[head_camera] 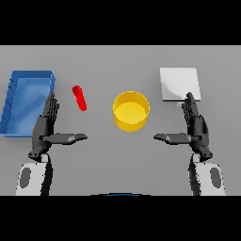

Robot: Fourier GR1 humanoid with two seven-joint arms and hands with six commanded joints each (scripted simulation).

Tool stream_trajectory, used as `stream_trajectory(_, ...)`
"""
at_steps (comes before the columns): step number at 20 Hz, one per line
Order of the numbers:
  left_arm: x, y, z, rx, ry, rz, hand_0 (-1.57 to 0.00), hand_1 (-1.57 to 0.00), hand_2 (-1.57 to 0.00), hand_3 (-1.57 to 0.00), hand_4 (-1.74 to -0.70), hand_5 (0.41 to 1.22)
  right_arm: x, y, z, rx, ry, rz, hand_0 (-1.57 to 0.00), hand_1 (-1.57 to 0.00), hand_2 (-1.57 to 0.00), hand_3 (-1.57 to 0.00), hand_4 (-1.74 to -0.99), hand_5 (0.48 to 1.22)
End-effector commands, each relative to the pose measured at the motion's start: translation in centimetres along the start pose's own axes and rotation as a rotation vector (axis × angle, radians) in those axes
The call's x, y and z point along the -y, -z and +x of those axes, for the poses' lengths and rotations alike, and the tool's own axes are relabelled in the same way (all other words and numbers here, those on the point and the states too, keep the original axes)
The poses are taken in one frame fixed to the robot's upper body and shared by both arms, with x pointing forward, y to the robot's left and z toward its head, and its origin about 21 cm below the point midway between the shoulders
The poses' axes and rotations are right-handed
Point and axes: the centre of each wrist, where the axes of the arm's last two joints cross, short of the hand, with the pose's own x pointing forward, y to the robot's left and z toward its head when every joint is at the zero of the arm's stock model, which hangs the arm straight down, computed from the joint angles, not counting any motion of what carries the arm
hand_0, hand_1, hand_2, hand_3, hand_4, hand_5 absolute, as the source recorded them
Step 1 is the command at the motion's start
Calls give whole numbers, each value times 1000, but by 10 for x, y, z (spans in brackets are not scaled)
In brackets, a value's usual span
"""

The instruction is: Pick up the red beaker and tilt it to pour out 1 green nut into yellow bowl. Pick up the yellow bowl and place it on the metallic measuring scale.

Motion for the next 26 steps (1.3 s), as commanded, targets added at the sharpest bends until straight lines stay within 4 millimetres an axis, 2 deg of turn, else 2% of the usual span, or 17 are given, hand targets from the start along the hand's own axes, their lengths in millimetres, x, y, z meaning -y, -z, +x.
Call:
stream_trajectory(1, -1, 0, 0, 0, 0, 2, 1, 1, 1, 1, -1151, 599, 0, 0, 0, 0, 0, -1, 1, 1, 1, 1, -1167, 599)
stream_trajectory(6, -8, 1, 1, 1, 4, 3, 1, 1, 1, 1, -1151, 599, 4, -1, 2, 12, -3, -1, 1, 1, 1, 1, -1167, 599)
stream_trajectory(8, -13, -16, 7, 37, 106, -41, 1, 1, 1, 1, -1156, 599, 2, -17, 2, 110, -244, 7, 1, 1, 1, 1, -1163, 595)
stream_trajectory(10, -12, -23, 10, 21, 135, -64, 1, 1, 1, 1, -1161, 599, -2, -24, 2, 130, -327, 13, 1, 1, 1, 1, -1160, 591)
stream_trajectory(14, -10, -22, 16, 12, 177, -75, 1, 1, 1, 1, -1164, 603, -5, -29, 7, 112, -336, 3, 1, 1, 1, 1, -1183, 596)
stream_trajectory(16, -6, -22, 12, -11, 203, -92, 1, 1, 1, 1, -1159, 602, -2, -30, 9, 120, -316, 10, 1, 1, 1, 1, -1199, 603)
stream_trajectory(26, 14, 37, -12, -23, 244, -113, 1, 1, 1, 1, -1248, 650, 1, -31, 10, 135, -277, 37, 1, 1, 1, 1, -1280, 634)
